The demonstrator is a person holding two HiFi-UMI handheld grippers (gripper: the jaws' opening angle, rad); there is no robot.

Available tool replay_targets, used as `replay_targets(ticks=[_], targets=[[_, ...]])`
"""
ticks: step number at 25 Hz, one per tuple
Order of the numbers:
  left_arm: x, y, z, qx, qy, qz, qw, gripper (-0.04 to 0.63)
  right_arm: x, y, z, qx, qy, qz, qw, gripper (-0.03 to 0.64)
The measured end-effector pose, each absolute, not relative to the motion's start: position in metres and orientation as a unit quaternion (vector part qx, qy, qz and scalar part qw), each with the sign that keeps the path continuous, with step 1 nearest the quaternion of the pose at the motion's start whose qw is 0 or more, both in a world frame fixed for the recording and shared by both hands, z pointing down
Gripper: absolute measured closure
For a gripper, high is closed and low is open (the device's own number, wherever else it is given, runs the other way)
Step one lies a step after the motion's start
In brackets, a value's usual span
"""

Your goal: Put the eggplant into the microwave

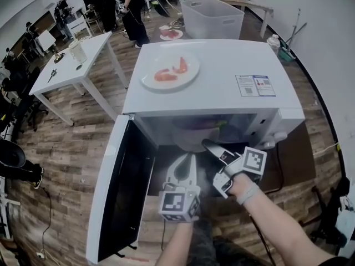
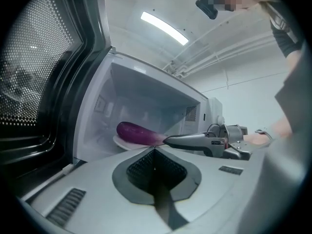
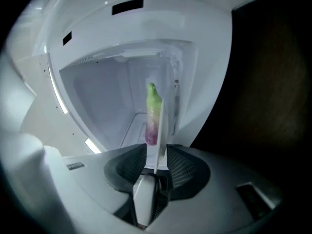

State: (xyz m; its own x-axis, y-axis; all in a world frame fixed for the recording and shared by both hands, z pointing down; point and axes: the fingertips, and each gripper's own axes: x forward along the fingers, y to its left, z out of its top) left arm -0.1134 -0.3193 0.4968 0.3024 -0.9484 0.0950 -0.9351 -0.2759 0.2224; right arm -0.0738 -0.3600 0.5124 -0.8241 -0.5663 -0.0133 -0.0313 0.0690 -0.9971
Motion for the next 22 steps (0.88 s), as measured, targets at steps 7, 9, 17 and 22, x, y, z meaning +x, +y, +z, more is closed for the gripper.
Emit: replay_targets(ticks=[7,9,17,22], targets=[[-0.116,-0.325,0.497,0.794,-0.596,-0.025,0.120,0.594,-0.068,-0.352,0.512,-0.212,0.724,-0.629,0.188,0.485],[-0.116,-0.327,0.496,0.793,-0.596,-0.025,0.121,0.594,-0.068,-0.351,0.509,-0.211,0.741,-0.612,0.175,0.485],[-0.118,-0.334,0.495,0.792,-0.597,-0.032,0.120,0.594,-0.070,-0.344,0.506,-0.221,0.800,-0.544,0.125,0.615],[-0.119,-0.337,0.495,0.792,-0.597,-0.033,0.123,0.594,-0.066,-0.349,0.508,-0.275,0.845,-0.456,0.047,0.615]])
